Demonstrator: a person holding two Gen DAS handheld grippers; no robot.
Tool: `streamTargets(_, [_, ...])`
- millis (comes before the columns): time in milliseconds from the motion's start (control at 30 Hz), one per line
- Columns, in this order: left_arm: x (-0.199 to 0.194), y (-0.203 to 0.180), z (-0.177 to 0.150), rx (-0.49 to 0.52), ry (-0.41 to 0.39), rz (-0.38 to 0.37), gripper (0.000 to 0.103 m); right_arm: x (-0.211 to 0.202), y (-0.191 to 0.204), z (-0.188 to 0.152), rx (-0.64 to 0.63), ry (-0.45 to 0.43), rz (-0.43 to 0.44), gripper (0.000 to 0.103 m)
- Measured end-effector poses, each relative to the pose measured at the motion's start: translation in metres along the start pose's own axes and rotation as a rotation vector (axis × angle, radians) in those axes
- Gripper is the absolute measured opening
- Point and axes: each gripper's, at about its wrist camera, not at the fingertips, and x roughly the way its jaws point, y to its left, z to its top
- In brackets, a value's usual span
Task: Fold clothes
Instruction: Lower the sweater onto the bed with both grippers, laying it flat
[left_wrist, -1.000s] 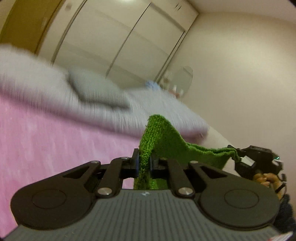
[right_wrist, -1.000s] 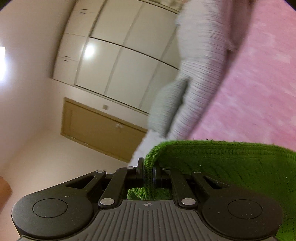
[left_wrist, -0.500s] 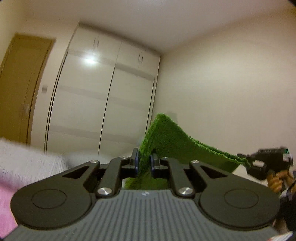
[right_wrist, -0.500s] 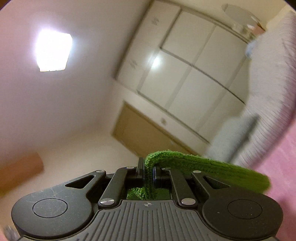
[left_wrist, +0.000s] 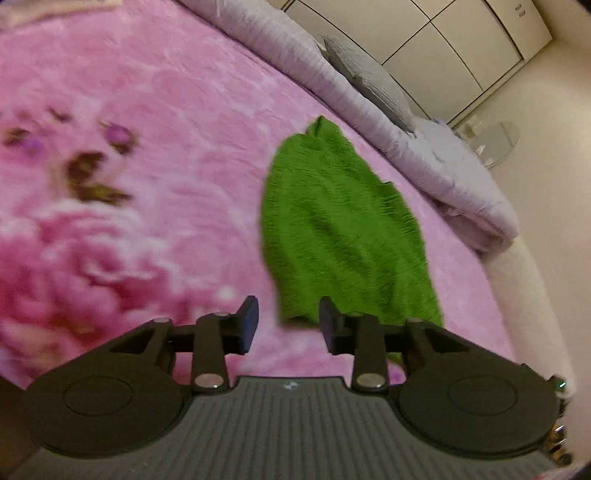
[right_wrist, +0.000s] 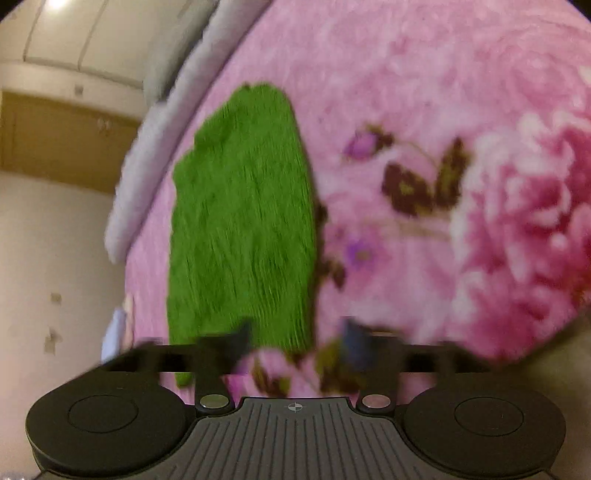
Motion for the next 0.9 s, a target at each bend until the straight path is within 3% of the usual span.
streamTargets(167, [0.04,0.005,0.008,-0.028,0.048,0.017,0.031,0.024,-0.003,-0.005,0.01,-0.007,0.019,0.085])
streamTargets(367, [0.076,0.024,0.004,-0.196,0.104,-0.043,0.031,0.039,-0.007,-0.015,0.011,-0.031,0.045,0.083])
streamTargets(433, [0.082,0.025,0.005,-0.222,0.1,-0.06,0.029,0.046,-0.002,-0.014,-0.002,-0.02,0.033,0.07])
streamTargets(467, [0.084,0.024,0.006,-0.222,0.101,-0.066,0.025,0.052,0.001,-0.014,-0.009,-0.013,0.027,0.047])
streamTargets(500, [0.085,0.022,0.008,-0.204,0.105,-0.073,0.006,0.057,0.001,-0.013,-0.007,-0.005,0.022,0.033])
streamTargets(533, [0.083,0.019,0.009,-0.173,0.106,-0.07,0.005,0.062,0.001,-0.012,-0.002,0.003,0.017,0.03])
streamTargets(567, [0.08,0.015,0.009,-0.141,0.103,-0.061,0.005,0.067,0.0,-0.01,0.003,0.011,0.012,0.016])
streamTargets(667, [0.051,0.006,0.009,-0.08,0.071,-0.069,0.004,0.064,0.006,-0.008,-0.03,0.008,0.003,0.01])
streamTargets(767, [0.014,0.001,0.002,-0.053,0.041,-0.092,0.004,0.027,0.022,-0.007,-0.124,-0.03,0.058,0.007])
streamTargets(900, [-0.024,-0.006,-0.026,-0.006,0.06,-0.091,0.004,-0.024,0.033,-0.013,-0.196,-0.066,0.093,0.006])
